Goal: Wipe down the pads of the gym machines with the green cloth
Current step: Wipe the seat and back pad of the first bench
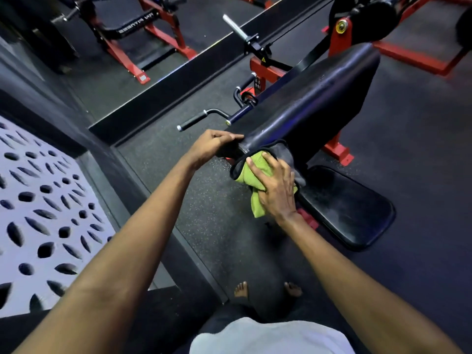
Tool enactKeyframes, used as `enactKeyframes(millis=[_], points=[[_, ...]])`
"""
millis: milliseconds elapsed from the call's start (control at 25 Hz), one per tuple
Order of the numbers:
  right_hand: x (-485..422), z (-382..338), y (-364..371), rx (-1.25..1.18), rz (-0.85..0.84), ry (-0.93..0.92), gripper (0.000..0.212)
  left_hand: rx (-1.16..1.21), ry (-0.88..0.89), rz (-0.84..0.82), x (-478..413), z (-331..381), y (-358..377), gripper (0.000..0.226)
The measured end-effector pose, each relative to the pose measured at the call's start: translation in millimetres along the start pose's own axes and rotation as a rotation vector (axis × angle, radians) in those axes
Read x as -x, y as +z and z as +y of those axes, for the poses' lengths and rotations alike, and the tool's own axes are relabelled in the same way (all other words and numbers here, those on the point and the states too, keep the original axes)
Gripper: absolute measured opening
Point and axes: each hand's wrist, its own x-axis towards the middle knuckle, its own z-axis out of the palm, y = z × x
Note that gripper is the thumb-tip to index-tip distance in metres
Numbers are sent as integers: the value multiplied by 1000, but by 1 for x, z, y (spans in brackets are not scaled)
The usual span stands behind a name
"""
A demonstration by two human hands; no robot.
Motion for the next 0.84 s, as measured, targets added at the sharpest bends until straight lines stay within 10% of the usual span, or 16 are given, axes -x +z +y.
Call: enactKeyframes(millis=[560, 840], points=[[24, -13, 41, 92, 117, 115, 93, -231, 217, 107, -6, -11, 13, 23], [52, -5, 74, -222, 129, 216, 86, -735, 190, 230, -4, 5, 69, 60]])
